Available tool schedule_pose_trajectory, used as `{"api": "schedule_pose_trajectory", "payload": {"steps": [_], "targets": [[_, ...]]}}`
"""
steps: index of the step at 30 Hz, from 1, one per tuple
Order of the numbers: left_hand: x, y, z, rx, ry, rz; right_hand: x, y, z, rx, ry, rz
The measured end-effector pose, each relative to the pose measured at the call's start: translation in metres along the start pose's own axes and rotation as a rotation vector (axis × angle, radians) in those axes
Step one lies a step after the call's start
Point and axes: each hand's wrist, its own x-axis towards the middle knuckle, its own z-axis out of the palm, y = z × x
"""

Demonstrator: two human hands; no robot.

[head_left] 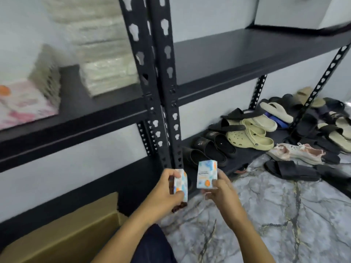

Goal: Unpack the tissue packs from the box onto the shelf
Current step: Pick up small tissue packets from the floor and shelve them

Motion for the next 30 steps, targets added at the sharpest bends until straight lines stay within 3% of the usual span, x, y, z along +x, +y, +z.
{"api": "schedule_pose_trajectory", "payload": {"steps": [7, 13, 24, 30], "targets": [[-0.11, 0.036, -0.072, -0.426, 0.22, 0.166, -0.06, -0.087, 0.104, 0.01, -0.233, -0.138], [-0.2, 0.046, -0.142, -0.621, 0.402, 0.274, -0.105, -0.121, 0.201, 0.1, -0.504, -0.123], [-0.335, 0.019, -0.283, -0.778, 0.933, 0.455, -0.139, -0.154, 0.399, -0.474, -0.653, -0.37], [-0.391, -0.002, -0.343, -0.712, 1.149, 0.469, -0.166, -0.168, 0.5, -0.588, -0.759, -0.537]]}}
